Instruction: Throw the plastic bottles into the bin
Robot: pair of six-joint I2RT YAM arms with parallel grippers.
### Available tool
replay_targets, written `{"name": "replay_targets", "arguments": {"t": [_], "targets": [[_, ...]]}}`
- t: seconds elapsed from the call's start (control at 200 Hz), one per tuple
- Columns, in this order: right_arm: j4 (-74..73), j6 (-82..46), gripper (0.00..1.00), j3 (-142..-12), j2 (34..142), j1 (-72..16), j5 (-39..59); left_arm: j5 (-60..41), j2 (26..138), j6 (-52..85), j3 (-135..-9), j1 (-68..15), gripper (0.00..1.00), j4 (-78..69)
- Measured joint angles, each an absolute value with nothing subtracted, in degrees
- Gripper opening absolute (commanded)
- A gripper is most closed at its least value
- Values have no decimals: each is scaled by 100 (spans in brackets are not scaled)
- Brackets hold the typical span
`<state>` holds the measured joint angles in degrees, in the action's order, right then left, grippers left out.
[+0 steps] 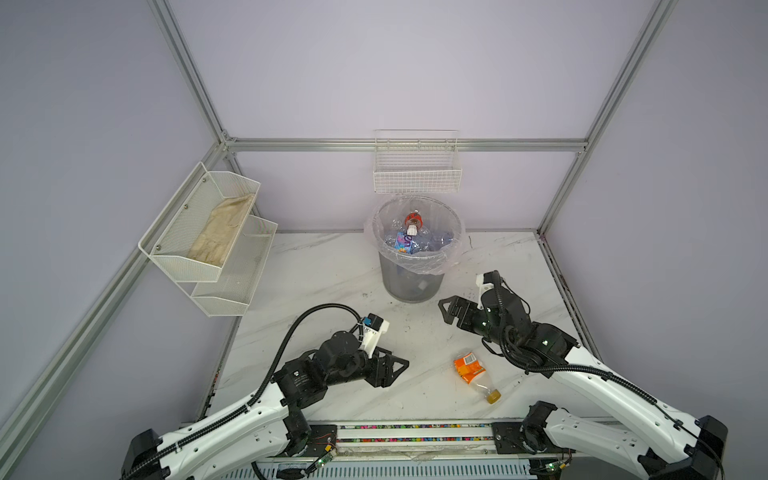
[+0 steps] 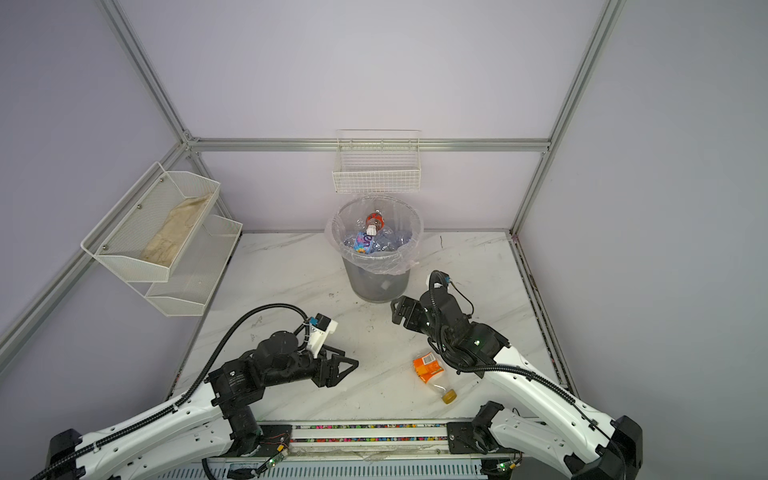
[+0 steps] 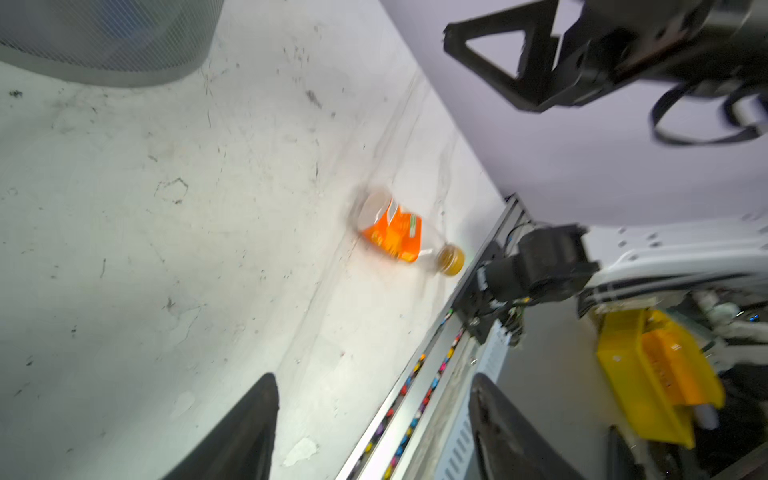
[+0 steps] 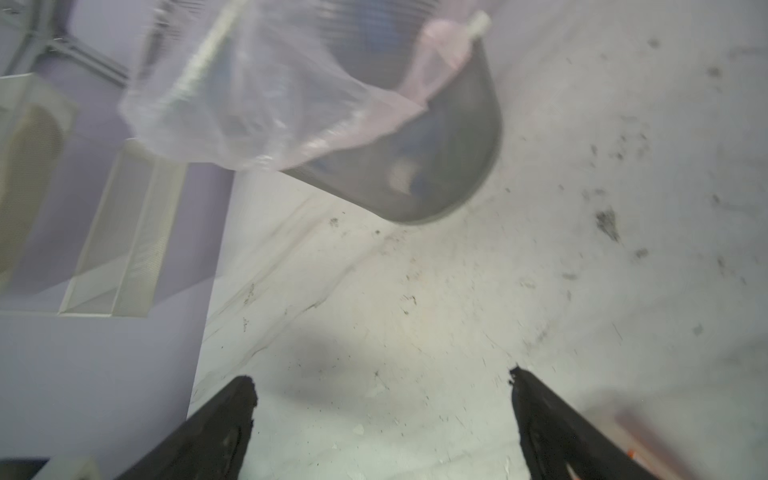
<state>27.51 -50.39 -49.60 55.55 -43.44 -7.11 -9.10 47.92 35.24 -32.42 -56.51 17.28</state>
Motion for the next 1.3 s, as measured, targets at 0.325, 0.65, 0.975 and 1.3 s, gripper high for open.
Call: {"name": "replay_targets", "arguments": {"t": [0.325, 0.65, 0.975, 1.3], "targets": [[4434, -6156, 97, -5236, 5599, -3592, -1350, -75, 7896, 2292, -5483, -7332, 79, 2309], [4453, -5092, 97, -5315, 6003, -1214, -845, -283, 9480, 2801, -6193, -7328, 82, 1835], [4462, -4665, 97, -4609, 5642, -405, 43, -318, 10549, 3824, -7175, -7284, 83, 1726], [4436, -4569, 97, -4353, 5470, -401, 346, -309, 11314, 4244, -7994, -7247, 77, 1997]]}}
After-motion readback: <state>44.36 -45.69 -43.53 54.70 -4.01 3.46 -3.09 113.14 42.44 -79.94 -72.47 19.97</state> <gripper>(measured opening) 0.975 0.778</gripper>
